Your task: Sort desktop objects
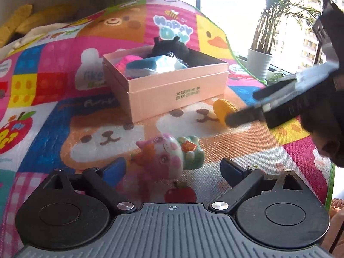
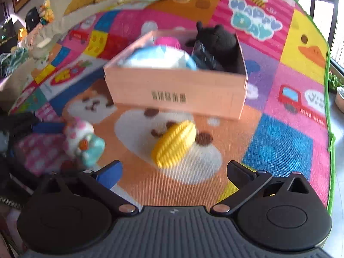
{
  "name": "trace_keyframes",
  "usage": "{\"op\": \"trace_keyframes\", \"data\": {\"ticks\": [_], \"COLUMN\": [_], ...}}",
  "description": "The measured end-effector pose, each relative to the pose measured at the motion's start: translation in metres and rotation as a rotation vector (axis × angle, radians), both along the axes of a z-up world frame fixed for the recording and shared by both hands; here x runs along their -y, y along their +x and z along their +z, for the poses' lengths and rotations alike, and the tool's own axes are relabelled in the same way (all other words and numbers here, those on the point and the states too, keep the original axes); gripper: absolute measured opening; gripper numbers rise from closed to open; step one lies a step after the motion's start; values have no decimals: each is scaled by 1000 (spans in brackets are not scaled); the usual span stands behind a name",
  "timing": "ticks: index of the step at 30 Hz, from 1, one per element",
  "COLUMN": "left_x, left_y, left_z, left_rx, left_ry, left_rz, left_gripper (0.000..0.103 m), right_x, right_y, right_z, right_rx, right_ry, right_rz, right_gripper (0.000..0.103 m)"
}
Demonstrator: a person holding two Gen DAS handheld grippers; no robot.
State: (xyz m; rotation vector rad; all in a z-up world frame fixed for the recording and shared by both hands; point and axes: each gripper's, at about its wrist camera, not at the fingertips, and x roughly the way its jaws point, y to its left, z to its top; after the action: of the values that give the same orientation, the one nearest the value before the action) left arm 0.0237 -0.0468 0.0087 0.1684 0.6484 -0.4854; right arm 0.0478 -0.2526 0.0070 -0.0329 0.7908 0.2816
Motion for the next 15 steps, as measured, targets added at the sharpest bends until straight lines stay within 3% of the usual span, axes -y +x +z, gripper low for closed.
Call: {"op": "trace_keyframes", "data": {"ticks": [2,4,6,7,8,9,11,15], "left_x": [-2,-7,-12,-14,-16,-17,-20,-22], "left_y": [1,7,10,11,11,10,11,14], "left_z": [-3,-4,-4,-4,-4,-4,-4,-5], "left_rx": [3,-25,-35,-40,-43,-44,-48,-74], "left_ry": [-12,-39,-67,-78,-88,-98,-113,-135], "left_rz": [34,63,80,84,84,85,84,84], "left_gripper": [100,100,101,101,101,101,102,102], "right_x": [-4,-5,-8,-10,-13,-16,-23,-46], "right_y": [6,25,53,67,82,98,124,149], "right_z": [25,49,63,65,66,63,50,25], "right_rx": [109,149,112,76,33,-23,-133,-255], "right_ry": [-13,25,62,66,77,94,126,192], "right_rz": [-27,-37,-45,-50,-50,-45,-38,-15], "right_gripper": [103,100,71,61,43,33,31,30]}}
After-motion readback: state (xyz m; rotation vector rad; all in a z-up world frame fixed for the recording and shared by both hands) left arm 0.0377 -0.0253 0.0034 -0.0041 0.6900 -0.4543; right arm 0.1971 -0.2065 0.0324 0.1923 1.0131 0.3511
